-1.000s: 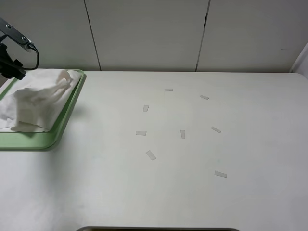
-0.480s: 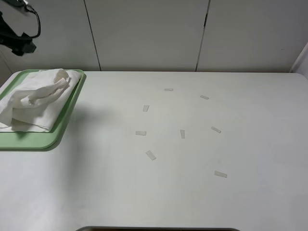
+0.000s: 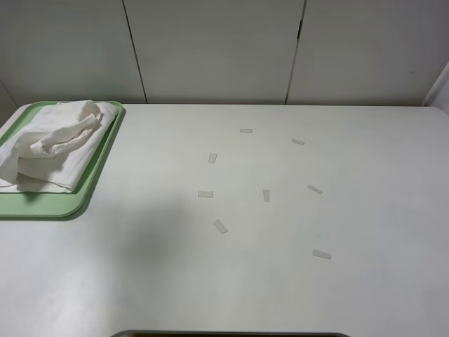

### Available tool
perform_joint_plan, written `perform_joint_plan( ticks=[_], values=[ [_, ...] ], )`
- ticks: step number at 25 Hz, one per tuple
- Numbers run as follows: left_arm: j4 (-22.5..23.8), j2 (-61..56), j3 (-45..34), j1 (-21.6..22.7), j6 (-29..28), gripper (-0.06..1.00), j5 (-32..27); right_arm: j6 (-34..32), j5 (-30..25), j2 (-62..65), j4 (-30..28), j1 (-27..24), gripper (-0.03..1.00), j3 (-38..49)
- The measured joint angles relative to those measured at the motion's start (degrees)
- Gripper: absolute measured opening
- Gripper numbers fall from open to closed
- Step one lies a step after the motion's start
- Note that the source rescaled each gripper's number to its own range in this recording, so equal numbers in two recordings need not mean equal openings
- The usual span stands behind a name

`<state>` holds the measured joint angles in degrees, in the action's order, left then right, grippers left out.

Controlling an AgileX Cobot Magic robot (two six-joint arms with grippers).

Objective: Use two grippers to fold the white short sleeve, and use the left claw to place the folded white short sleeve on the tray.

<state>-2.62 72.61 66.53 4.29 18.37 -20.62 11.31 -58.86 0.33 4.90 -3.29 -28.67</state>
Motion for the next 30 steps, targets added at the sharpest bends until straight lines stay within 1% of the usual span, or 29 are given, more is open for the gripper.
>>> perform_joint_plan(
  ticks=[5, 7, 11, 14, 18, 19, 20, 21, 22, 23, 24, 25, 26, 27, 30],
  values=[
    [0.00, -16.69, -7.30, 0.00, -0.99, 1.00, -1.08, 0.00, 0.00, 0.00, 0.00, 0.00, 1.00, 0.00],
    [0.00, -24.44, -10.57, 0.00, -1.49, 1.00, -2.60, 0.00, 0.00, 0.00, 0.00, 0.00, 1.00, 0.00],
    [0.00, -37.94, -17.03, 0.00, -5.37, 1.00, -9.22, 0.00, 0.00, 0.00, 0.00, 0.00, 1.00, 0.00],
    [0.04, -48.06, -20.59, 0.00, -7.39, 1.00, -15.55, 0.00, 0.00, 0.00, 0.00, 0.00, 1.00, 0.00],
    [0.11, -55.91, -22.20, 0.00, -8.37, 1.00, -21.83, 0.00, 0.00, 0.00, 0.00, 0.00, 1.00, 0.00],
    [0.13, -58.53, -22.34, 0.00, -8.51, 1.00, -24.27, 0.00, 0.00, 0.00, 0.00, 0.00, 1.00, 0.00],
    [0.13, -58.53, -22.34, 0.00, -8.51, 1.00, -24.27, 0.00, 0.00, 0.00, 0.00, 0.00, 1.00, 0.00],
    [0.13, -61.26, -22.48, 0.00, -8.56, 1.00, -27.10, 0.00, 0.00, 0.00, 0.00, 0.00, 1.00, 0.00],
    [0.13, -62.35, -22.54, 0.00, -8.56, 1.00, -27.56, 0.00, 0.00, 0.00, 0.00, 0.00, 1.00, 0.00],
    [0.13, -64.05, -22.54, 0.00, -8.56, 1.00, -30.21, 0.00, 0.00, 0.00, 0.00, 0.00, 1.00, 0.00],
    [0.13, -64.05, -22.54, 0.00, -8.56, 1.00, -30.21, 0.00, 0.00, 0.00, 0.00, 0.00, 1.00, 0.00],
    [0.13, -65.59, -22.54, 0.00, -8.64, 1.00, -32.34, 0.00, 0.00, 0.00, 0.00, 0.00, 1.00, 0.00],
    [0.13, -68.67, -22.54, 0.00, -8.69, 1.00, -35.89, 0.00, 0.00, 0.00, 0.00, 0.00, 1.00, 0.00],
    [0.13, -71.86, -23.59, 0.00, -10.59, 1.00, -39.16, 0.00, 0.00, 0.00, 0.00, 0.00, 1.00, 0.00],
    [-0.07, -72.97, -25.52, 0.00, -13.20, 1.00, -40.86, 0.00, 0.00, 0.00, 0.00, 0.00, 1.00, 0.00]
  ],
)
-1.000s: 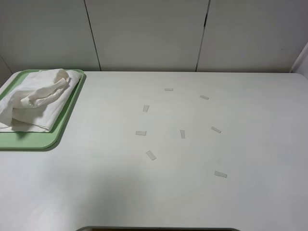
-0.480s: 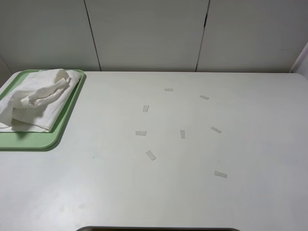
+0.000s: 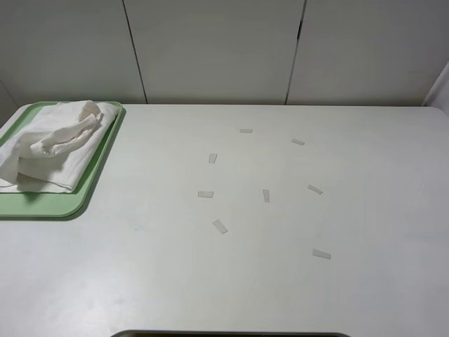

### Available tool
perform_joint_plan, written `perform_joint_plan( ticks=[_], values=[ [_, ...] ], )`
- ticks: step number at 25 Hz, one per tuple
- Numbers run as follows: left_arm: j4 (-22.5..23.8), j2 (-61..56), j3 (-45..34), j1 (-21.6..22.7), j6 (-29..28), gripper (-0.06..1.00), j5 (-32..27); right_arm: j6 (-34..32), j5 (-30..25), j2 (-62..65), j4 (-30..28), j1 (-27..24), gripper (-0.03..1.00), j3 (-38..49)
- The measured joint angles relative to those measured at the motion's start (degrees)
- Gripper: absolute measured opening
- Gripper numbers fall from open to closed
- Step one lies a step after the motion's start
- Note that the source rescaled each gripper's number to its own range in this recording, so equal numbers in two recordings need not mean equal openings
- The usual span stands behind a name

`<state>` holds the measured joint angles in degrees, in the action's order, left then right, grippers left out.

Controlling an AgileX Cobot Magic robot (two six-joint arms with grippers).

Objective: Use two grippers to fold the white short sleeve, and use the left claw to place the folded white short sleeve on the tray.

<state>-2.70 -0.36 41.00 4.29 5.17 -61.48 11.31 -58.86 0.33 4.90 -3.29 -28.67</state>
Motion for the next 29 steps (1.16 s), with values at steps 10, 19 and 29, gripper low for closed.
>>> perform_joint_plan(
  ticks=[10, 19, 29],
  values=[
    [-0.99, -0.07, -9.86, -1.03, -0.82, 1.00, -0.38, 0.00, 0.00, 0.00, 0.00, 0.00, 1.00, 0.00],
    [-1.01, -0.07, -13.42, -4.76, -0.89, 1.00, 0.13, 0.00, 0.00, 0.00, 0.00, 0.00, 1.00, 0.00],
    [-1.01, -0.07, -13.42, -9.70, -0.89, 1.00, 0.13, 0.00, 0.00, 0.00, 0.00, 0.00, 1.00, 0.00]
  ],
)
